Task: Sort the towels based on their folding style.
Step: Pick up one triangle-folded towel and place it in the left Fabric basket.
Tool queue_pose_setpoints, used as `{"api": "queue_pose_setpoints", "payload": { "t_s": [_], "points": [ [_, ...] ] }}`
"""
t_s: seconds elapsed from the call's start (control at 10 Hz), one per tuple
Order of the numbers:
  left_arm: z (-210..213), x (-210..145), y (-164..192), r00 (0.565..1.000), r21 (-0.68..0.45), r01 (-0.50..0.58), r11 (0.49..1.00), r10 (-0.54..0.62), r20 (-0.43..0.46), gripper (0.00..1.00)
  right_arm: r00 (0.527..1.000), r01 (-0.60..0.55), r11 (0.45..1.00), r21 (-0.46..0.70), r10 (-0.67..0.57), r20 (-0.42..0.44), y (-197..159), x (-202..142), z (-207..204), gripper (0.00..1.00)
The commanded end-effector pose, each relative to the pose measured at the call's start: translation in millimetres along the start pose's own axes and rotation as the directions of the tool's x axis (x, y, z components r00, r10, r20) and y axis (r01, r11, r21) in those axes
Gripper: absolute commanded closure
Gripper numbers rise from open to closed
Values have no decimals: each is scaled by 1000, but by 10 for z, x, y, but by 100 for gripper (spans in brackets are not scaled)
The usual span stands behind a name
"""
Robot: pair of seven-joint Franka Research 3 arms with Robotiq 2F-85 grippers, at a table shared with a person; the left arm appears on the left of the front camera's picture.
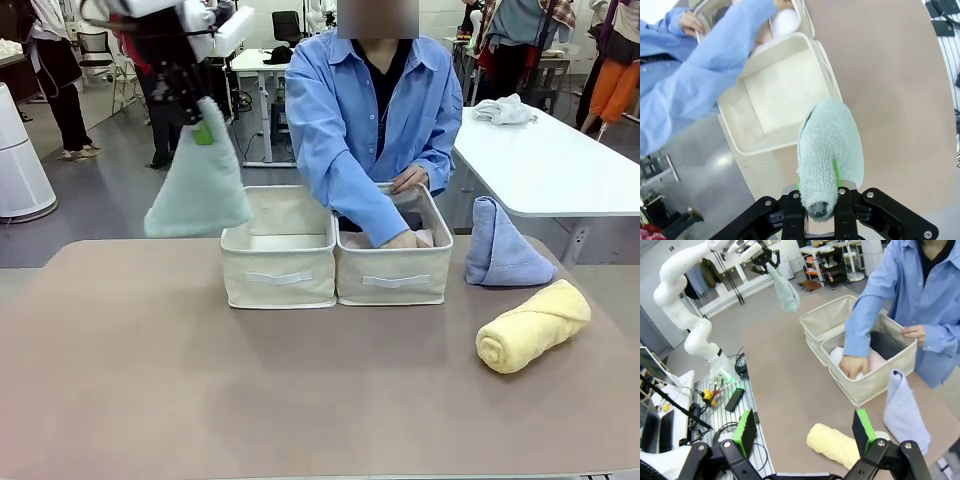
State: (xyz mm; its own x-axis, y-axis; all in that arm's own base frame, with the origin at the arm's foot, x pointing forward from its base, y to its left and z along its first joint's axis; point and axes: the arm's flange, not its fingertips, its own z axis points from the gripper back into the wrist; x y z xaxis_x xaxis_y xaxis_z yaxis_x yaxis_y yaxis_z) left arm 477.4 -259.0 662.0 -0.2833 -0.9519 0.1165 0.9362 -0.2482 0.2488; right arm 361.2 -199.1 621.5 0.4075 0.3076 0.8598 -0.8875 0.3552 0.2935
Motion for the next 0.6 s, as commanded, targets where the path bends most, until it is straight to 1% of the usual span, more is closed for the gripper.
{"api": "queue_pose_setpoints", "payload": {
  "t_s": [0.0,0.1,0.2,0.5],
  "points": [
    [55,253,460,999,-24,22,999,-23,-42,82,1000,0,1000,6,0,-5,5,-4,-3,0],
    [-48,401,623,998,-12,37,999,-37,-44,82,1000,0,1000,6,0,-5,5,-4,-3,0],
    [-135,542,747,998,-30,39,999,-40,-39,82,1000,0,1000,6,0,-5,5,-4,-3,0],
    [-287,918,935,997,-47,39,998,-42,-59,82,1000,0,1000,6,0,-5,5,-4,-3,0]
  ]
}}
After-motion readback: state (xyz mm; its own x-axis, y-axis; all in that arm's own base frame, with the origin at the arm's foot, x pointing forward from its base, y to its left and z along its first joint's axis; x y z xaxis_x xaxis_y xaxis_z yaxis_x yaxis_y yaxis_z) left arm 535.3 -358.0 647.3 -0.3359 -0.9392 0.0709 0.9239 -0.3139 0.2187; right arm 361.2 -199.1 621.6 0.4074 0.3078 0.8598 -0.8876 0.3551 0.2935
